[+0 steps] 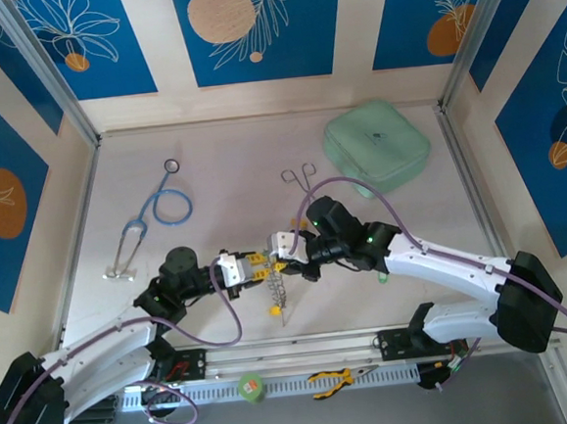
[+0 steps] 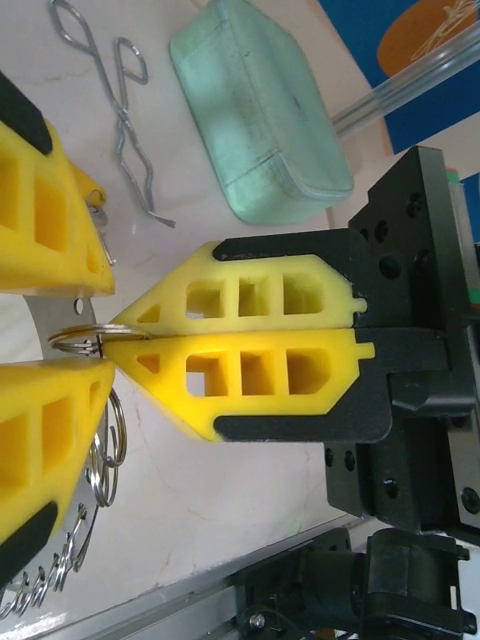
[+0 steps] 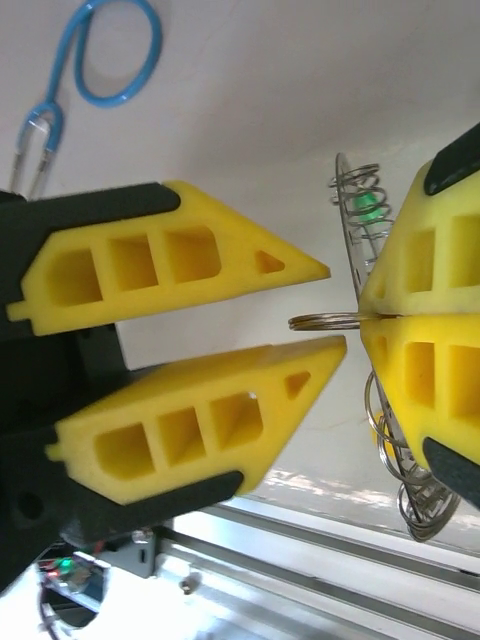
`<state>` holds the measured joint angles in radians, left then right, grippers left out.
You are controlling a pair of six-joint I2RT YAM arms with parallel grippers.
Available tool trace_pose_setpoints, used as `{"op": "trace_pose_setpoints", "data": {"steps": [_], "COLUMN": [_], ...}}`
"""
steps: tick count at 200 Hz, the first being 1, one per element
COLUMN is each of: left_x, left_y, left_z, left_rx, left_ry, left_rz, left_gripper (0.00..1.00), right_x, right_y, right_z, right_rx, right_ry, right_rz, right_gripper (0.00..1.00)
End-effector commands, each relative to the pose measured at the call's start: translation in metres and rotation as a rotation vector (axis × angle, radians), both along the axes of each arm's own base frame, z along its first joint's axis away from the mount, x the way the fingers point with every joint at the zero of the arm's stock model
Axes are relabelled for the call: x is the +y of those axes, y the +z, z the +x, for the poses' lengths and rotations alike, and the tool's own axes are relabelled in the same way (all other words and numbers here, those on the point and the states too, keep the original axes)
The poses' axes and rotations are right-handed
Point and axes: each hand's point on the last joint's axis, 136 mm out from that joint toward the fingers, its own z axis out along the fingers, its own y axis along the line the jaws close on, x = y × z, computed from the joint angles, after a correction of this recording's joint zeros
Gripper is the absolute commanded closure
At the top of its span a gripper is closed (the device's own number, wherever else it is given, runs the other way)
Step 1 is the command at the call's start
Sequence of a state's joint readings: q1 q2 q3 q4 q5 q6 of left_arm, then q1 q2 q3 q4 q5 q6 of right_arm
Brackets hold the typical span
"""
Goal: Put the keys on the keyring
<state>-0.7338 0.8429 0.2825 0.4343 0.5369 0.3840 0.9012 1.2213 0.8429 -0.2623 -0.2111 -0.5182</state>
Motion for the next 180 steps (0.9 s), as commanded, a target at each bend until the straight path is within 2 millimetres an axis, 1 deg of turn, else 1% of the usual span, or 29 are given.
{"op": "trace_pose_setpoints", "data": {"steps": [1,40,59,64,73,78,83,99,118,147,180], "left_x": [0.0,0.0,0.0,0.0,0.0,0.0,0.0,0.0,0.001,0.002,0.001], "left_y": [-0.004,-0.003,-0.003,-0.002,0.0,0.002,0.006,0.016,0.023,0.029,0.029], "left_z": [-0.002,-0.002,-0.002,-0.003,-0.002,-0.003,-0.002,-0.003,-0.004,-0.005,-0.007], "left_rx": [-0.008,-0.021,-0.025,-0.027,-0.029,-0.036,-0.037,-0.041,-0.029,-0.018,-0.005], "left_ry": [-0.015,-0.02,-0.019,-0.02,-0.014,-0.012,-0.005,0.002,0.006,0.007,-0.007], "left_rz": [0.059,0.081,0.08,0.074,0.052,0.029,0.0,-0.092,-0.167,-0.234,-0.244], "left_gripper": [0.84,0.99,1.0,1.0,1.0,1.0,1.0,1.0,1.0,1.0,1.0], "right_x": [-0.007,0.003,0.006,0.005,0.003,0.001,-0.001,-0.011,-0.016,-0.012,-0.004], "right_y": [-0.006,0.008,0.022,0.025,0.031,0.033,0.037,0.036,0.03,0.022,0.014], "right_z": [-0.004,-0.009,-0.007,-0.007,-0.006,-0.006,-0.005,0.001,0.006,-0.001,-0.005], "right_rx": [-0.023,-0.067,-0.068,-0.063,-0.049,-0.035,-0.027,0.015,0.042,0.072,0.077], "right_ry": [0.02,0.057,0.044,0.037,0.028,0.025,0.022,-0.011,-0.039,-0.013,0.014], "right_rz": [-0.115,-0.162,-0.093,-0.062,0.007,0.047,0.095,0.206,0.264,0.285,0.28], "right_gripper": [1.0,1.0,1.0,0.94,0.8,0.75,0.73,0.71,0.71,0.71,0.72]}}
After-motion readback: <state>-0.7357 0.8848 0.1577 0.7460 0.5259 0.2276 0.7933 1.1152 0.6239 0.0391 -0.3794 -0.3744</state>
